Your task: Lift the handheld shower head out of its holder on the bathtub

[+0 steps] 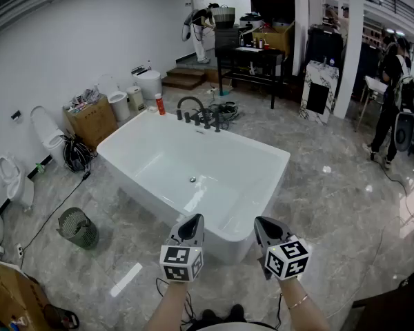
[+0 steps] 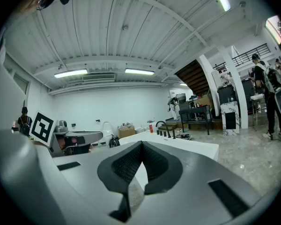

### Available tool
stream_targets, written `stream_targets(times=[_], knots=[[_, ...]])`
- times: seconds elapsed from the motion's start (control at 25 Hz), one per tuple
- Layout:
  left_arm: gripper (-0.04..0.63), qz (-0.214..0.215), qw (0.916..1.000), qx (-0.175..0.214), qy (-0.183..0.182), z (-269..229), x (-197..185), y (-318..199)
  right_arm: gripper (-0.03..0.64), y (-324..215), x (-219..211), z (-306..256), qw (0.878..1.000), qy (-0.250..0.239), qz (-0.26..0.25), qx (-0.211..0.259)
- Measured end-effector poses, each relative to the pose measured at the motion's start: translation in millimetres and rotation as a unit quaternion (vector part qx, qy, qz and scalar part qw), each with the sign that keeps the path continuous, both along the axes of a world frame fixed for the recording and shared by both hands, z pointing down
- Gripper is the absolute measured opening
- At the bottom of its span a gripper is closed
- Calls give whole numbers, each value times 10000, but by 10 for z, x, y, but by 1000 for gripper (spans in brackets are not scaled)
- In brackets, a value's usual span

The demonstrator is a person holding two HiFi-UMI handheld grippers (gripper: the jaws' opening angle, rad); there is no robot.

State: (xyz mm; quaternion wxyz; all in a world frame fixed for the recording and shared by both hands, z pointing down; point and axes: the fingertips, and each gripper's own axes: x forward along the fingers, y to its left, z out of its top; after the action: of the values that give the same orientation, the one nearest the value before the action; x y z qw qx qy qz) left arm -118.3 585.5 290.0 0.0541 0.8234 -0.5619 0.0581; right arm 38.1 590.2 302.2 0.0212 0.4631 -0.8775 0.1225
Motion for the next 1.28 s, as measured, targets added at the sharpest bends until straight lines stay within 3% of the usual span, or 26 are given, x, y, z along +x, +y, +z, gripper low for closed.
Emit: stream_targets(times=[0.56,0.92,1.28], knots=[[28,14,9997,249,-33,-148,118,-171,8,-57,28,-54,9999,-18,-59,153],[152,-83,9993,345,-64,-225,179,-317,8,-60,80,-15,9999,-19,-109,95],[190,-6,9996,286,-13,-210,84,-900,8,-534,-76,86,9998,-53,-180,-57]])
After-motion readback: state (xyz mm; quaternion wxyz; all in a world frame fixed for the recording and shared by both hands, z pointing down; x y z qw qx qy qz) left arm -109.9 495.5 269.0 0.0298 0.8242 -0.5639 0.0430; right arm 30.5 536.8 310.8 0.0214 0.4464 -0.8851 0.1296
